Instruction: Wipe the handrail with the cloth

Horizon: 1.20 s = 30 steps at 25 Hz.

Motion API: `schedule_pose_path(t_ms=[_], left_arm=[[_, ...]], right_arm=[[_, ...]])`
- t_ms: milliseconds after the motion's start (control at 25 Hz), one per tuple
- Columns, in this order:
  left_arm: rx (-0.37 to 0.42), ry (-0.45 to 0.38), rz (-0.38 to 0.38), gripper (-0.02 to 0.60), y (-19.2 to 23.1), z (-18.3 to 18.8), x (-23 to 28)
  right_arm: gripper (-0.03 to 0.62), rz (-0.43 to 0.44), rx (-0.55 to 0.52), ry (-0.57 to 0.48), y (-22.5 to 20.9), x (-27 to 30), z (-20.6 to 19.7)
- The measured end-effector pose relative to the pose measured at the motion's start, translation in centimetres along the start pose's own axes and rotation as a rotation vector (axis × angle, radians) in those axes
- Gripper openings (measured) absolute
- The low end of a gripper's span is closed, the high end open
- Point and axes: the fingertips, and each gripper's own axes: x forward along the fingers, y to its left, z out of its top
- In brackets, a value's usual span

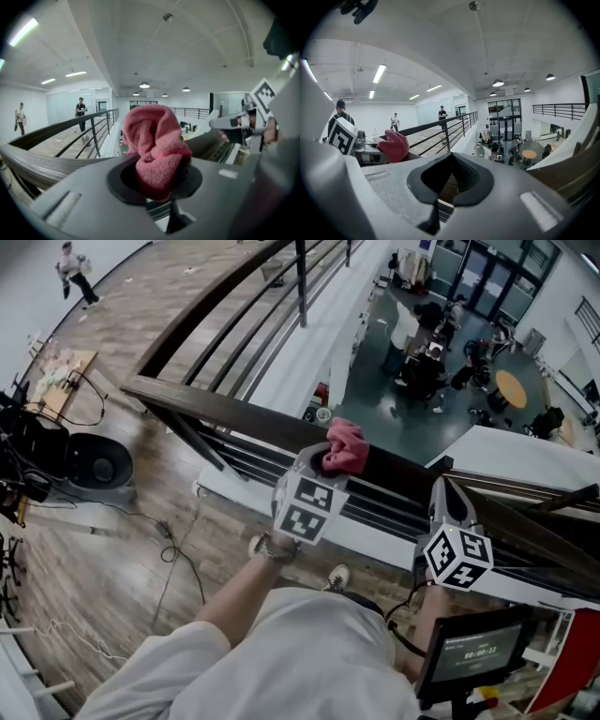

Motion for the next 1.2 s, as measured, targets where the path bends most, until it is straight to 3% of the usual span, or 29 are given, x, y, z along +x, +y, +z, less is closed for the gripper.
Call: schedule_pose_path(t_ms=[560,960,1200], left_arm=[[0.011,0.003,-0.04,0.086,-7.0,1.7,2.7],[0.023,0.021,-0.106,0.086,-12.0,1.7,4.4],[0.054,0.032,-0.123,0.086,-12.5,1.5,4.3]], right_arm=[[0.002,0.055,0.032,0.001,-3.8,-1.6,0.1],[0.002,0.117,0.015,0.033,-2.3,-2.4,-0.6],[0.002,0.137,0.006,0.046,-1.4,-2.1,-1.0]])
